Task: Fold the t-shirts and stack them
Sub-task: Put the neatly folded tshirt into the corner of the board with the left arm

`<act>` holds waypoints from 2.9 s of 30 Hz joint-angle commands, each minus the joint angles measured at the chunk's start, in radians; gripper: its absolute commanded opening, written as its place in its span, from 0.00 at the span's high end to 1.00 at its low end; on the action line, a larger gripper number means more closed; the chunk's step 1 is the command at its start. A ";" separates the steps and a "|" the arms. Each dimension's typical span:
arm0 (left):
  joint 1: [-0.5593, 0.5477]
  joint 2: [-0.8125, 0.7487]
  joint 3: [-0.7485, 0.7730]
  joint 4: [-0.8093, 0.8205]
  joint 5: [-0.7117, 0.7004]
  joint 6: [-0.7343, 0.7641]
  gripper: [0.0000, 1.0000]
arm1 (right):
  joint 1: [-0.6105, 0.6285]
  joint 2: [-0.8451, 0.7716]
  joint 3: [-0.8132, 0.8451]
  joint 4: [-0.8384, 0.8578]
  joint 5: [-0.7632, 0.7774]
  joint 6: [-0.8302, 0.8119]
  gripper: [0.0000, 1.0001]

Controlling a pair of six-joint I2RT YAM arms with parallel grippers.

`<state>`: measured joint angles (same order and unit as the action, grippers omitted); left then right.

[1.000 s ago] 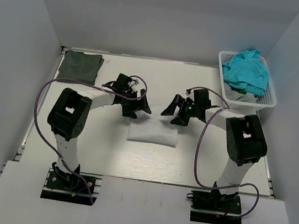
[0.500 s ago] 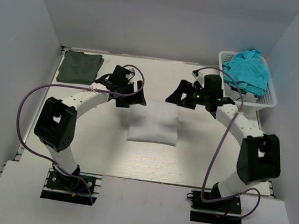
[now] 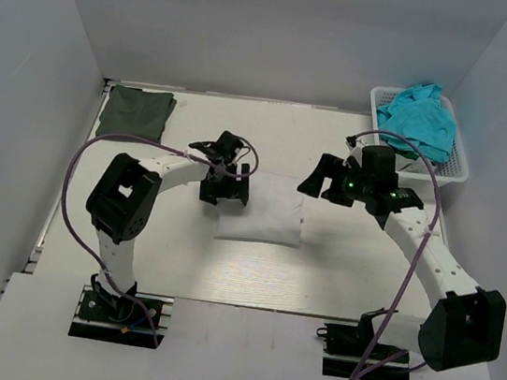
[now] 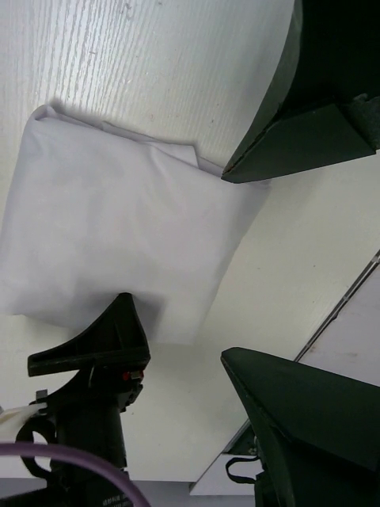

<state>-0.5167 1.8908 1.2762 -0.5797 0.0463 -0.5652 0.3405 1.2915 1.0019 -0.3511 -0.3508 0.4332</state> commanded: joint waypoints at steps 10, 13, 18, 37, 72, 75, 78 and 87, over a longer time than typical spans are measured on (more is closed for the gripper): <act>-0.057 0.077 -0.069 0.012 -0.002 -0.039 0.15 | -0.003 -0.072 -0.039 -0.040 0.061 -0.005 0.10; -0.066 0.120 -0.035 0.024 0.021 -0.028 0.36 | -0.005 -0.073 -0.033 -0.049 0.068 -0.005 0.10; -0.066 0.142 -0.034 0.086 0.043 -0.018 0.99 | -0.008 -0.083 -0.032 -0.074 0.087 -0.013 0.10; 0.013 0.044 0.319 -0.019 -0.370 0.497 1.00 | -0.006 -0.192 -0.043 -0.219 0.254 -0.060 0.10; 0.489 0.199 0.835 -0.019 -0.293 0.809 1.00 | -0.008 0.166 0.343 -0.341 0.296 -0.109 0.10; 0.498 0.198 0.844 -0.032 -0.251 0.809 1.00 | -0.002 0.178 0.356 -0.344 0.288 -0.106 0.10; 0.521 0.189 0.844 -0.032 -0.229 0.800 1.00 | -0.005 0.181 0.362 -0.348 0.292 -0.100 0.10; 0.586 0.198 0.890 -0.022 -0.191 0.791 1.00 | -0.005 0.204 0.399 -0.350 0.283 -0.094 0.10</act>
<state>0.0357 2.1376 2.1090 -0.6228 -0.1761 0.2279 0.3340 1.4849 1.3468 -0.7052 -0.0731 0.3367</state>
